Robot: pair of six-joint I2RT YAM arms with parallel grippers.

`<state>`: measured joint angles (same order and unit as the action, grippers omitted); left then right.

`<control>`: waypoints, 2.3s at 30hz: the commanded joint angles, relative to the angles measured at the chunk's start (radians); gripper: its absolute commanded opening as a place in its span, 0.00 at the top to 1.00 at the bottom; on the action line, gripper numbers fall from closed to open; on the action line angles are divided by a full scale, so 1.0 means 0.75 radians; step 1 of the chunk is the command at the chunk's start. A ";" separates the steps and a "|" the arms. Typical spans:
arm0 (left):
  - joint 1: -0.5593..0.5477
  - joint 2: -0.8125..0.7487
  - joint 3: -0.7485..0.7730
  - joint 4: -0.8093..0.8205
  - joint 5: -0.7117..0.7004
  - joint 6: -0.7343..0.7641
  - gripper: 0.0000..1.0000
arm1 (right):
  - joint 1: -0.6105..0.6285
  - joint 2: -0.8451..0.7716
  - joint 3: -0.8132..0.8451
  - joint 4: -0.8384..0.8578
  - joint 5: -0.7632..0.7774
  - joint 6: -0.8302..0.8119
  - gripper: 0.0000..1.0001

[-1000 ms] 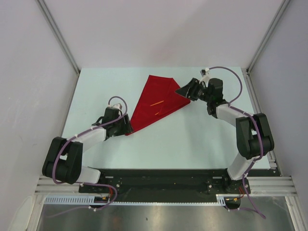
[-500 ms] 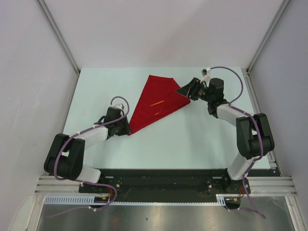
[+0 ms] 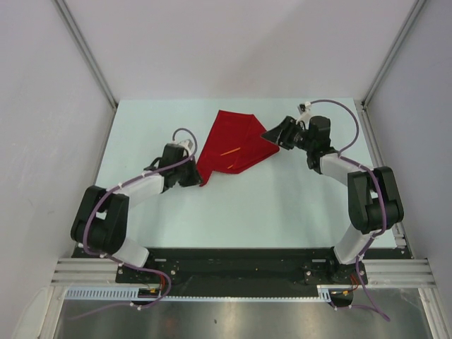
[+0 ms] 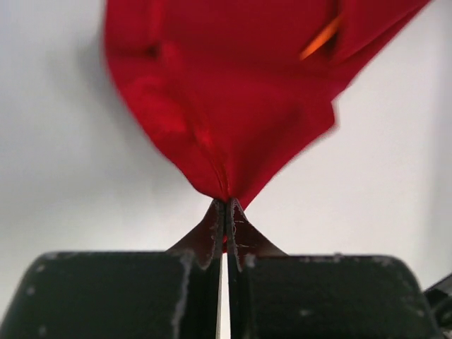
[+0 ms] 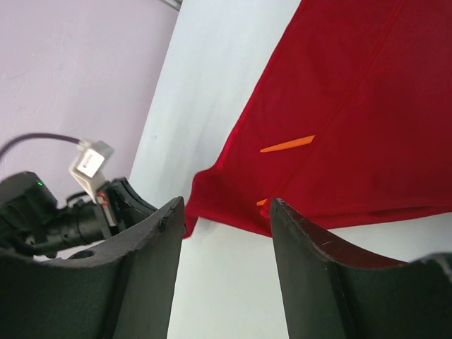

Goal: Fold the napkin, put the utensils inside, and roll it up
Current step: Fold the napkin

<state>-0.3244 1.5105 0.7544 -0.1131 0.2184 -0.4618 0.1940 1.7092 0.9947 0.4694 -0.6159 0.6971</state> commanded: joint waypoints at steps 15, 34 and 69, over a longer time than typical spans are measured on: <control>-0.273 0.800 1.145 -0.017 0.292 0.135 1.00 | -0.097 -0.082 -0.105 -0.006 -0.052 -0.056 0.43; -0.373 1.152 1.602 -0.095 0.363 0.108 1.00 | -0.156 -0.064 -0.138 -0.014 -0.089 -0.066 0.43; -0.373 1.434 1.974 -0.088 0.384 0.029 1.00 | -0.216 0.032 -0.120 -0.037 -0.122 -0.091 0.43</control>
<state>-0.5995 2.5671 2.1635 -0.2001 0.4786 -0.4213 0.0414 1.7206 0.8883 0.4236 -0.6880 0.6518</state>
